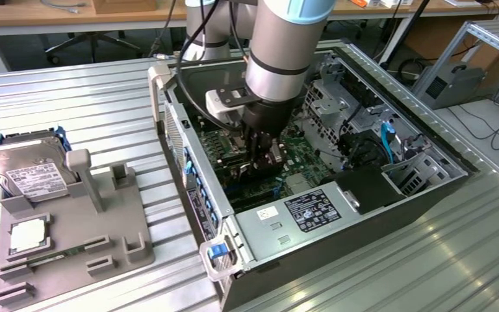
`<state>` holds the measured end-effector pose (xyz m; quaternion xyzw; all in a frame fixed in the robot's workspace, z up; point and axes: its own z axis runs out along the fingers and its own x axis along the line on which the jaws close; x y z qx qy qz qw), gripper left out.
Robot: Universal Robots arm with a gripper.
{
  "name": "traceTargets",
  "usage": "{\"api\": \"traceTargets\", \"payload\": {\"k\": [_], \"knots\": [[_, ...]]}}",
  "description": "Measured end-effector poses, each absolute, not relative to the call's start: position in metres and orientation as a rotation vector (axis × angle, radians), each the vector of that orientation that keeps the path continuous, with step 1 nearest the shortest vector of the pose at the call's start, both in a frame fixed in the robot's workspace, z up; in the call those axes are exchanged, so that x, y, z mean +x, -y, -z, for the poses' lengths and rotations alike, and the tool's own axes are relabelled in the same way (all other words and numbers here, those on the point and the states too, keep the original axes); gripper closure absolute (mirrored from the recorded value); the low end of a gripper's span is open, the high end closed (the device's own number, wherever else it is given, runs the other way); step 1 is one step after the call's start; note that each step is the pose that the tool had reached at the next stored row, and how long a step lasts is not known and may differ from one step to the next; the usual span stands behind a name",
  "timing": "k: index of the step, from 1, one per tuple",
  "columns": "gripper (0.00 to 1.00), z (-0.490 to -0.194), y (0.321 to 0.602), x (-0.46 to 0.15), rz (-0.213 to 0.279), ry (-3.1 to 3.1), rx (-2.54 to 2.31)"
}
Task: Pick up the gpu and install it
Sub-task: 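Insert the gpu into the slot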
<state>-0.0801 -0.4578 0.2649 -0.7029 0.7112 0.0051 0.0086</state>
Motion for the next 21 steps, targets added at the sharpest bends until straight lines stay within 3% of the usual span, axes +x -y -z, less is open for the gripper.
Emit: {"api": "traceTargets", "payload": {"k": [15, 16, 18, 20, 21], "knots": [[0.74, -0.2636, 0.4578, -0.0819, -0.016, -2.221, -2.195], [0.73, -0.2634, 0.4578, -0.082, -0.017, -2.22, -2.194], [0.6, -0.2635, 0.4578, -0.0819, -0.016, -2.221, -2.194], [0.6, -0.2636, 0.4579, -0.0819, -0.016, -2.221, -2.195], [0.55, -0.2636, 0.4579, -0.0819, -0.016, -2.221, -2.195]]}}
